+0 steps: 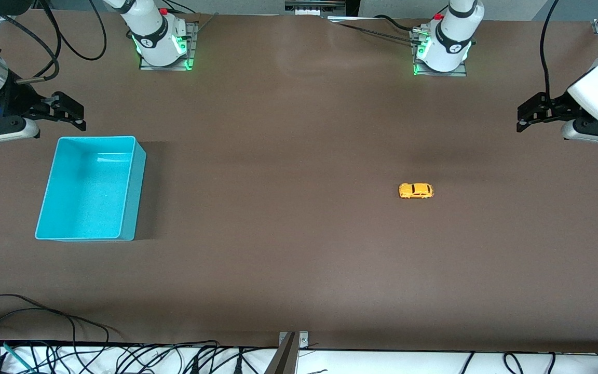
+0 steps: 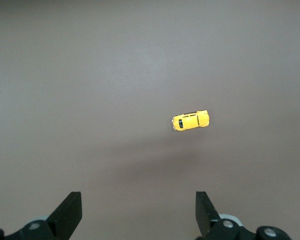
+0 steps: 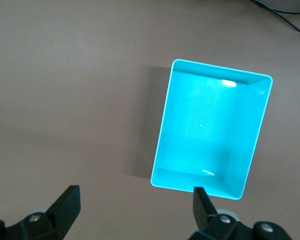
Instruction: Wind up and store yellow beetle car
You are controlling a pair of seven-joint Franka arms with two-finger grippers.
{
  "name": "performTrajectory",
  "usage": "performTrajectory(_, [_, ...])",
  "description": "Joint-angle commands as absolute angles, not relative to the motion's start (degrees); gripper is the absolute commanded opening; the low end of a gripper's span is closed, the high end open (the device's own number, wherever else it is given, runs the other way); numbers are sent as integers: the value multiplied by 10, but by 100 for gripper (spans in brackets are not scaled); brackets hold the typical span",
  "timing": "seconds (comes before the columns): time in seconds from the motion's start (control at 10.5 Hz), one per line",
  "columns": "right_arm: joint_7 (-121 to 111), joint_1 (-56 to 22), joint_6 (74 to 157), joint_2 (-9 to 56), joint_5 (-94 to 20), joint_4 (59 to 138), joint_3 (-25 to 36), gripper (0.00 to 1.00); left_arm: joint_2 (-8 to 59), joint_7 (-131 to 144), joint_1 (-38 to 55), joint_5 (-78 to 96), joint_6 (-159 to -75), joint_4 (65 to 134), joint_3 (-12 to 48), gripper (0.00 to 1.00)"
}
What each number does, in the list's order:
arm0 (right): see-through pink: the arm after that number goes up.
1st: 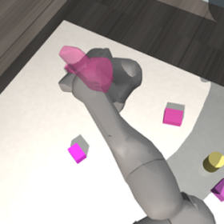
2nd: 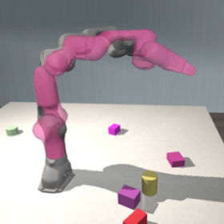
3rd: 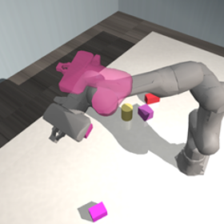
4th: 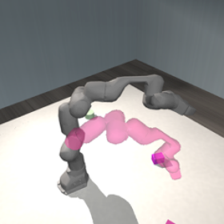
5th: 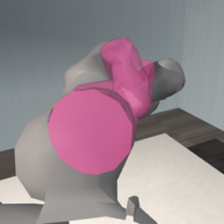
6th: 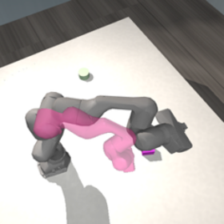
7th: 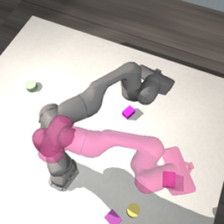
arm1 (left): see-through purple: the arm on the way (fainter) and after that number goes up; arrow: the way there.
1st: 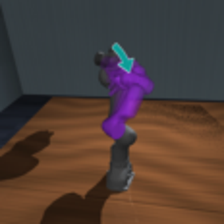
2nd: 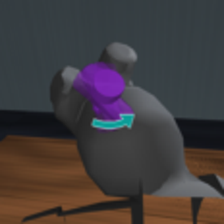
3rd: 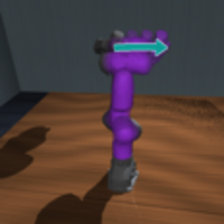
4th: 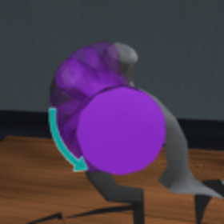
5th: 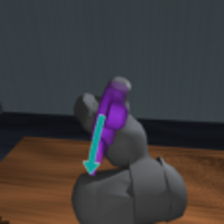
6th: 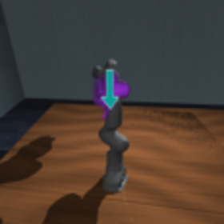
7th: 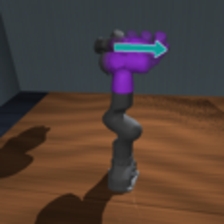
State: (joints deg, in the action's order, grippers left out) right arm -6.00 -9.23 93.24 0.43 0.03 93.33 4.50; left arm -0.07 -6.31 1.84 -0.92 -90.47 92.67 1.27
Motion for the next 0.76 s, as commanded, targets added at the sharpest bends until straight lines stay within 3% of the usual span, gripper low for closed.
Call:
performTrajectory(0.0, [-55, -92, 919, -4, -7, 937, 47, 100, 6, -63, 20, -13, -895, 910, 13, 100])
performTrajectory(0.67, [-60, -92, 916, -4, -5, 936, 47, 100, 6, -63, 17, -13, -896, 910, 13, 100])
